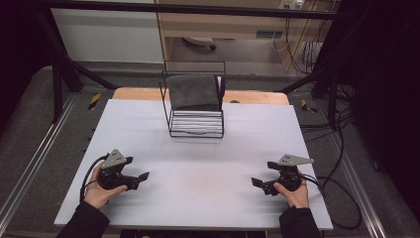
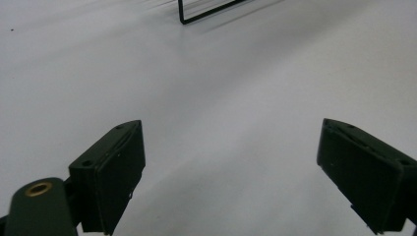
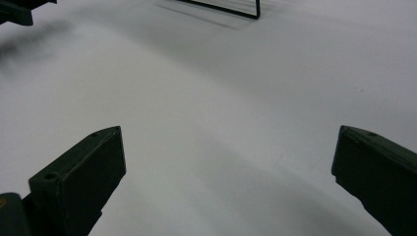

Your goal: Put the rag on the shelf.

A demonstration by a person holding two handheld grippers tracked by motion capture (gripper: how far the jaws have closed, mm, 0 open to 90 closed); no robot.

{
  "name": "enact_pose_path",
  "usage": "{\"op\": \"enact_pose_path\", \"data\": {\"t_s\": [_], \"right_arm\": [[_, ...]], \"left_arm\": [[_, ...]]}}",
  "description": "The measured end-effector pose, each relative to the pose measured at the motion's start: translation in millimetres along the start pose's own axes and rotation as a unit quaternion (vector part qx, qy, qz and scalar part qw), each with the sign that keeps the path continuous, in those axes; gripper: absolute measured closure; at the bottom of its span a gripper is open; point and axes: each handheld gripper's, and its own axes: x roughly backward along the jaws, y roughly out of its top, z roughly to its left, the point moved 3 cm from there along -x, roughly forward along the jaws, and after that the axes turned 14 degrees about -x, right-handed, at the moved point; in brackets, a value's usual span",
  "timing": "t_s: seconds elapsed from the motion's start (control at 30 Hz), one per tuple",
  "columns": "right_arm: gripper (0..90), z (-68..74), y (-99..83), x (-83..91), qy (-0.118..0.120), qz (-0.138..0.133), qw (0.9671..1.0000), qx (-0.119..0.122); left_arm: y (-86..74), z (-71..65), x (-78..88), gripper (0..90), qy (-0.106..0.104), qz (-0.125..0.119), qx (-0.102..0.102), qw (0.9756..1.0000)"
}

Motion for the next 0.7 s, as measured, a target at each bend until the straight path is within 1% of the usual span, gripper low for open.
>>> {"op": "enact_pose_path", "data": {"t_s": [0.07,0.17,0.23,0.37,0.4,0.43,0.57,0.7], "right_arm": [[0.8,-2.5,-3.9,0.9,-0.004,0.002,1.0,0.0],[0.7,-5.2,-8.3,2.1,-0.008,0.008,0.9999,-0.001],[0.7,-6.2,-9.6,2.8,-0.008,0.008,0.9999,-0.001],[0.7,-5.8,-11.1,3.1,-0.008,0.007,0.9999,-0.005],[0.7,-5.9,-11.2,2.9,-0.006,0.008,0.9999,-0.002],[0.8,-5.2,-11.7,2.5,-0.005,0.008,0.9999,-0.006],[0.7,-5.1,-12.8,1.3,-0.009,0.015,0.9998,-0.007],[0.7,-5.7,-12.6,1.7,-0.009,0.013,0.9999,-0.006]], "left_arm": [[-2.7,-0.1,0.4,10.2,-0.001,0.001,0.002,1.0],[-6.5,-1.4,0.0,9.6,-0.006,0.004,-0.002,1.0],[-8.2,-2.2,-0.6,8.7,-0.009,0.006,-0.006,0.9999],[-11.3,-3.7,-0.5,7.8,-0.016,0.008,-0.007,0.9998],[-12.0,-3.5,-0.4,7.6,-0.016,0.009,-0.007,0.9998],[-12.7,-3.4,-0.2,7.5,-0.016,0.009,-0.006,0.9998],[-14.5,-3.5,-0.2,7.1,-0.014,0.011,-0.004,0.9998],[-15.3,-3.4,-0.3,7.1,-0.012,0.014,-0.005,0.9998]]}}
